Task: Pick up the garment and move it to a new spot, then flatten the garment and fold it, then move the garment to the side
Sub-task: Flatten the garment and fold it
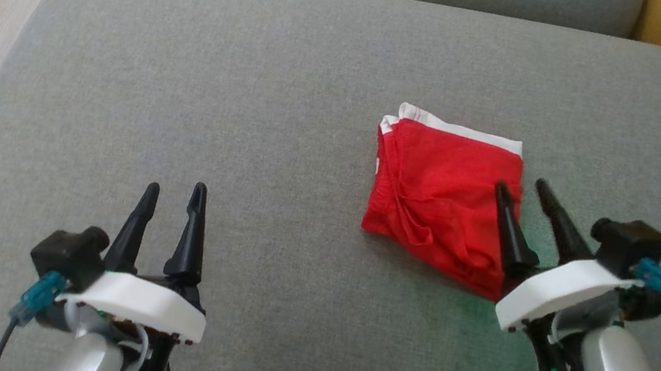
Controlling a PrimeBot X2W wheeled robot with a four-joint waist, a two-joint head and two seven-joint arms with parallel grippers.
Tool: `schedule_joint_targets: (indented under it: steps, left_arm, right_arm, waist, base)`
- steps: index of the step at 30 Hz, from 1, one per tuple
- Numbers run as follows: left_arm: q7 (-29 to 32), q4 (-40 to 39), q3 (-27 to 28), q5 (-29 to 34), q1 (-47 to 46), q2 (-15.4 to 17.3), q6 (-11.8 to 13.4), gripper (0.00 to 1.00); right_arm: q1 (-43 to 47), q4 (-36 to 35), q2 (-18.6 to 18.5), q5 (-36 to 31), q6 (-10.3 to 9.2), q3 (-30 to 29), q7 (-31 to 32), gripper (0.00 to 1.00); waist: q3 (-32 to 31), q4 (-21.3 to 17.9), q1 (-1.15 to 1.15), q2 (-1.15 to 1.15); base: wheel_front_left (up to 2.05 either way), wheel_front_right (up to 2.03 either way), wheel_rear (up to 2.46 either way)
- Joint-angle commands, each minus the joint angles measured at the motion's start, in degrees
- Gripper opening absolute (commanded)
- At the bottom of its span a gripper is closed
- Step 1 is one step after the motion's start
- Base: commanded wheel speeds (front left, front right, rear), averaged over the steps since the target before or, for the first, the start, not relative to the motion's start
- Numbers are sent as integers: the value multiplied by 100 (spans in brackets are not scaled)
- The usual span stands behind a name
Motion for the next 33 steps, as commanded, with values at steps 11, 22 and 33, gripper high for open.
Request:
schedule_joint_targets:
  steps: [11,22,33]
  left_arm:
    - [-69,-126,203,-6,-327,11,-29,100]
    - [-71,-115,251,15,-343,-22,-43,100]
    - [-71,-153,311,54,-347,-37,-51,100]
  right_arm:
    - [-679,1180,-354,-474,37,803,-88,0]
    - [-867,1168,-518,228,37,2279,-390,0]
    - [-748,1048,-579,605,37,3171,-261,0]
  waist:
    - [243,262,0,0]
    - [278,394,0,0]
    - [314,361,0,0]
  base:
    - [0,0,0]
    - [0,0,0]
    - [0,0,0]
